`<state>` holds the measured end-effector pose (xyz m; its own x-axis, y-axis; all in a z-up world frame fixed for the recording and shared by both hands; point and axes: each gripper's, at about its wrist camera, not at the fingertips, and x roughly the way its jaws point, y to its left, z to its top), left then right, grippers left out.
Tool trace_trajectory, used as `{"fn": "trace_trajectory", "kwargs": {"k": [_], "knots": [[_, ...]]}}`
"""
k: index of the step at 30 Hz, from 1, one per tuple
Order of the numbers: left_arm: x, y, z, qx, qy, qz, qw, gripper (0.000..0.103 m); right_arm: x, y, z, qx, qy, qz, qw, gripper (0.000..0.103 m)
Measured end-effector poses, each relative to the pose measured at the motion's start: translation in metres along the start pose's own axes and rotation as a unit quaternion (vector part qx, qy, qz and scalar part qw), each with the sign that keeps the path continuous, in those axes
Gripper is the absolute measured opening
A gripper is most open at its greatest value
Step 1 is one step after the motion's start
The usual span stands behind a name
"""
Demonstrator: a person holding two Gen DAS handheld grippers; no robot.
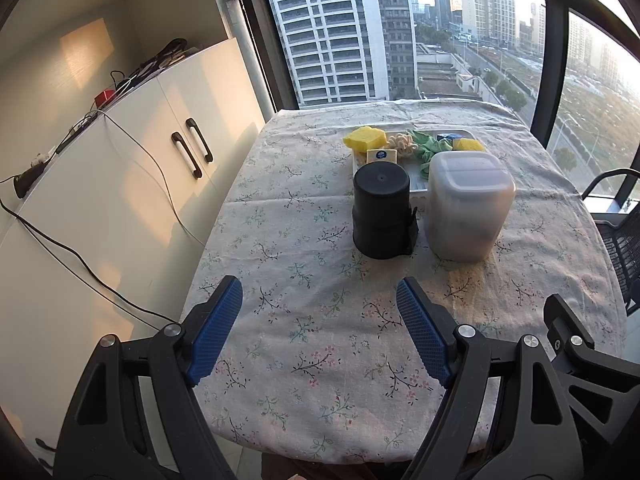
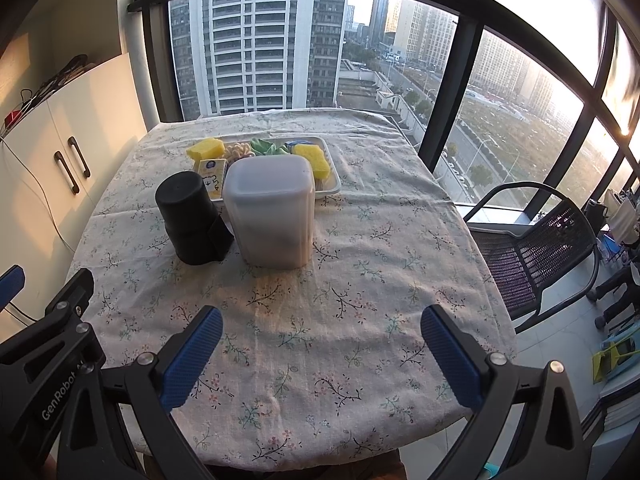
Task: Organize soft objects
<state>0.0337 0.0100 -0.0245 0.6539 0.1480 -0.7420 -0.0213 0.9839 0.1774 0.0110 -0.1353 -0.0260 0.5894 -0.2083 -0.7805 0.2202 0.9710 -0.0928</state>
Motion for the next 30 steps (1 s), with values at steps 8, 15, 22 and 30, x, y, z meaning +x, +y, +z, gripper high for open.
{"fn": "trace_trajectory", "kwargs": {"k": [8, 15, 22, 30], "knots": [[-0.0001, -0.0001, 0.0002, 0.000, 0.000, 0.001, 1.0000, 0.079, 0.0002, 0.0003, 0.0002, 0.001, 0.001, -0.001, 1.000, 0.101], [0.0002, -0.0014, 0.0002, -0.001, 0.000, 0.001, 1.0000, 0.079, 0.0001, 0.0004, -0.0001, 0.002, 0.001, -0.001, 1.000, 0.101], [0.0007, -0.0013, -0.0003, 0.000, 0.001, 0.001, 1.0000, 0.079, 0.0011, -0.0003, -0.0006, 0.004, 0.004, -0.001, 1.000, 0.101], [0.0013, -0.0018, -0.0003, 0.000, 0.001, 0.000, 1.0000, 0.079, 0.0016, -0.0004, -0.0009, 0.003, 0.004, 0.000, 1.000, 0.101]]}}
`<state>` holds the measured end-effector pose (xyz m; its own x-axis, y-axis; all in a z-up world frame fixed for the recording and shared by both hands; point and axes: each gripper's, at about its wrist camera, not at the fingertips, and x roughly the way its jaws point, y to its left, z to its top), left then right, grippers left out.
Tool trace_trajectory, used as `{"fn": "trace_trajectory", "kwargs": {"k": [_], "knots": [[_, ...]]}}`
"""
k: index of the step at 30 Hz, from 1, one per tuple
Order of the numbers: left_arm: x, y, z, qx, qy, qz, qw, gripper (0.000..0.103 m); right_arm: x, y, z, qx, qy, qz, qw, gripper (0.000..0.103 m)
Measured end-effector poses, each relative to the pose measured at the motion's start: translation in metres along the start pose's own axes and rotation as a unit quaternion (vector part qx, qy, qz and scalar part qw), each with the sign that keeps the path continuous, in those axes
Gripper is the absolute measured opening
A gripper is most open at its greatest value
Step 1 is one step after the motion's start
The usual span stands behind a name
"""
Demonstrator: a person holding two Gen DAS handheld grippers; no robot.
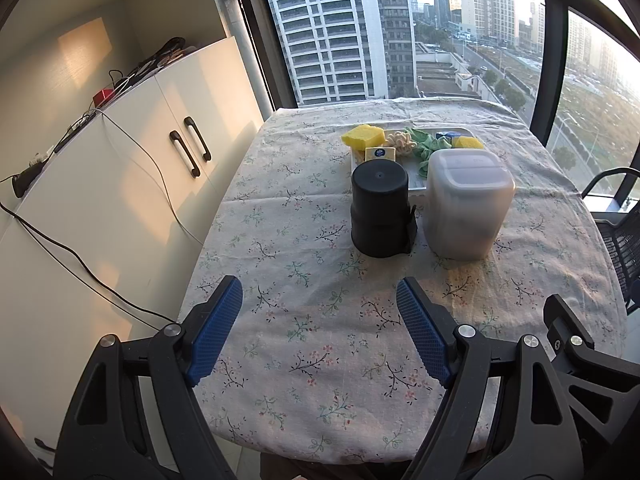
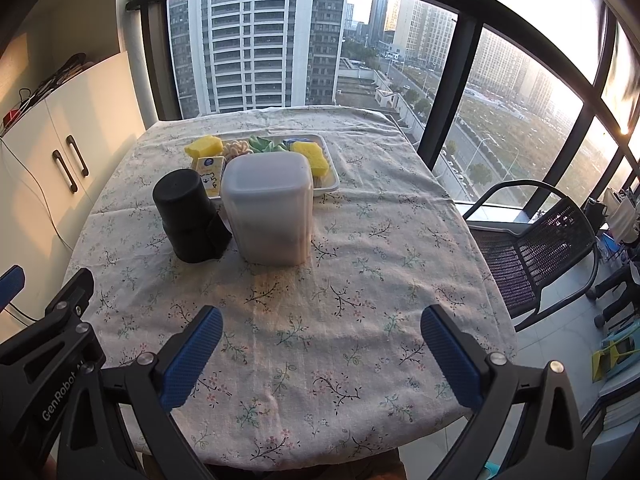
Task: Organize soft objects
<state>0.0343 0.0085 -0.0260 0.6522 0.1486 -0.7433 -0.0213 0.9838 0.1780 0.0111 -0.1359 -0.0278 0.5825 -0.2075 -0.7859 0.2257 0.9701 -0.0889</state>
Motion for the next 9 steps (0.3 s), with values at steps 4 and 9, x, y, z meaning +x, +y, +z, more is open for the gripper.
{"fn": "trace_trajectory", "kwargs": {"k": [4, 9], "knots": [[0.0002, 0.0004, -0.0006, 0.001, -0.001, -0.001, 1.0000, 0.079, 0.0003, -0.0002, -0.0001, 0.000, 0.000, -0.001, 1.000, 0.101], [0.0056, 0.0022, -0.0024, -0.002, 0.001, -0.012, 0.9999, 0.079, 0.0015, -0.0004, 0.0002, 0.002, 0.002, 0.001, 1.000, 0.101]]}}
